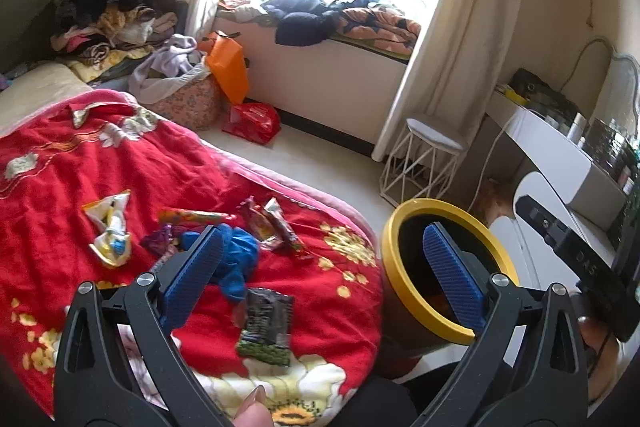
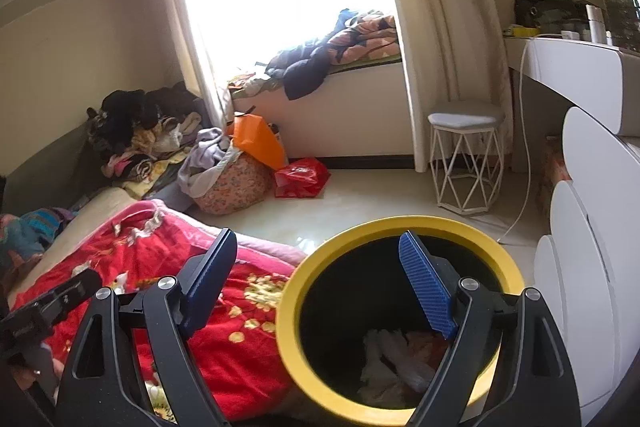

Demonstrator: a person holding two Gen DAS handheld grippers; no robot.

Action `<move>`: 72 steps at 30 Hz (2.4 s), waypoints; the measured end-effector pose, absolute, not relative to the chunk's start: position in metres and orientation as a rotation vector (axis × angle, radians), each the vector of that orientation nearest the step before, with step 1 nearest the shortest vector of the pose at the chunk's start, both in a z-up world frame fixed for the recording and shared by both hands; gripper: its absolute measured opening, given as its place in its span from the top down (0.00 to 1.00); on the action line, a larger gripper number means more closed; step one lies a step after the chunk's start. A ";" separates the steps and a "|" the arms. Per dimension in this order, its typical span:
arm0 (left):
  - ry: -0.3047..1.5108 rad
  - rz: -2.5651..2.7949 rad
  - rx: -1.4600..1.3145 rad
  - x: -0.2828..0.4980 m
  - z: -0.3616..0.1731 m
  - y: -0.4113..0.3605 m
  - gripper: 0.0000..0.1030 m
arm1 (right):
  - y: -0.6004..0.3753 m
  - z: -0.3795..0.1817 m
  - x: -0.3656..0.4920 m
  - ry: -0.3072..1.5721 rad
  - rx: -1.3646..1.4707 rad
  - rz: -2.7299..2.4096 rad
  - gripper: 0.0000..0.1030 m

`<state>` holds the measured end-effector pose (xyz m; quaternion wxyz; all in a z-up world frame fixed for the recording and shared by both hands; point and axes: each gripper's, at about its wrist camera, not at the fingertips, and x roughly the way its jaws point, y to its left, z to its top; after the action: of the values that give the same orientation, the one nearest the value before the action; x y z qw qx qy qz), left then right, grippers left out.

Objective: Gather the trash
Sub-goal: 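Move both open grippers back toward the remaining wrappers on the bedspread, then grasp the yellow-white chip bag with the left gripper while the right grasps the dark green snack packet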

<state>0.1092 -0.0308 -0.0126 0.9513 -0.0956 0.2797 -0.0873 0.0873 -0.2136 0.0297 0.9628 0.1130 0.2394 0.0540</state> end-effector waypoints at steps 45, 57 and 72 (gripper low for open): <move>0.615 0.151 -0.354 0.122 -0.053 0.109 0.11 | -0.050 -0.022 0.087 0.718 0.002 0.456 0.18; 0.701 0.193 -0.446 0.129 -0.088 0.131 0.16 | -0.022 -0.054 0.120 0.863 0.011 0.470 0.18; 0.775 0.199 -0.553 0.161 -0.115 0.146 0.50 | -0.019 -0.095 0.143 1.043 0.110 0.500 0.67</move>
<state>0.1615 0.1464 -0.1146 0.8840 -0.2656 0.3726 0.0956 0.1434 -0.0194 -0.0947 0.8360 0.0522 0.4926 0.2361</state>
